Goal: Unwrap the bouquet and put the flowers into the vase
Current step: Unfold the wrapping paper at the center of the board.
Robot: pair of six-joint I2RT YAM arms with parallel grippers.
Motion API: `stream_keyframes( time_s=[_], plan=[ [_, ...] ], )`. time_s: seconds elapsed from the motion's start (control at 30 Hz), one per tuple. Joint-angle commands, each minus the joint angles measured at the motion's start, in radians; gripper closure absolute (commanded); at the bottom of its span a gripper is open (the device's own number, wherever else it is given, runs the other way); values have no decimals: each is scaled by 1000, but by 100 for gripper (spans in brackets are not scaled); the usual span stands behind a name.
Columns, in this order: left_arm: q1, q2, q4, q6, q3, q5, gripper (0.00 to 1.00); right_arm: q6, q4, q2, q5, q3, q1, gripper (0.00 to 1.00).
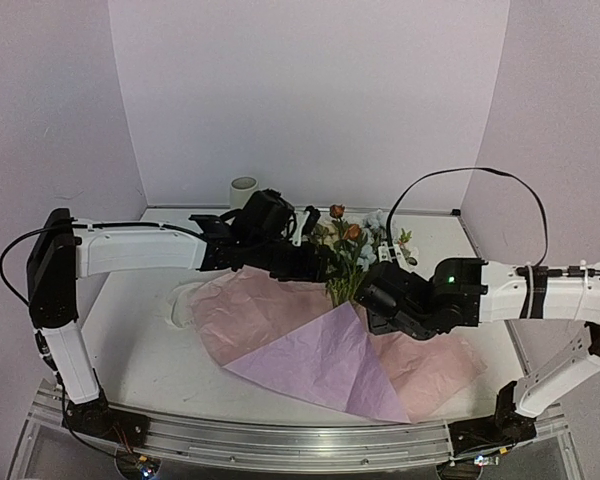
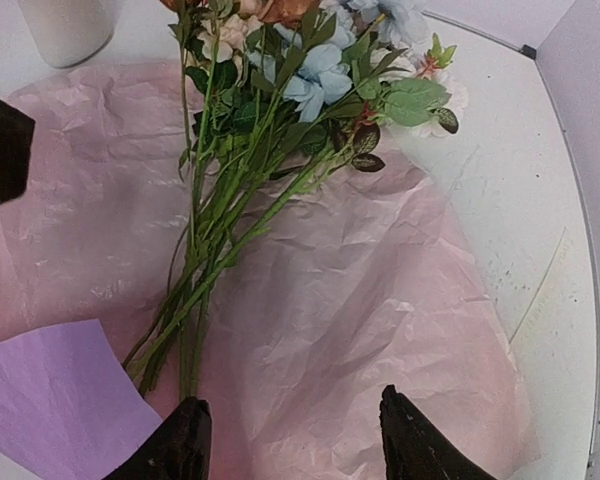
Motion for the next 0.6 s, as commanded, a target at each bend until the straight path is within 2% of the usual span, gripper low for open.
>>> stream_keyframes(
  time_s=[0.0,0.13,0.4,0.47,0.5,0.57],
  plan=[
    [19,-87,-40,21,-49,-100,22,-37,25,58,-60,-4,-12,43],
    [45,-107,-61,-1,-90,-125,22,-145,129,66,-260,-52,-128,43],
    [57,-79,-65,-9,-150,-161,25,-241,240,-41,-437,-169,-321,45],
    [60,-47,-65,-13,-148,-164,32,-258,268,-42,-477,-195,-350,52],
    [63,-30,-65,-15,-143,-164,36,-263,288,-39,-502,-203,-367,58],
    [71,-1,-65,-21,-132,-176,51,-277,324,-27,-557,-215,-404,76]
  ],
)
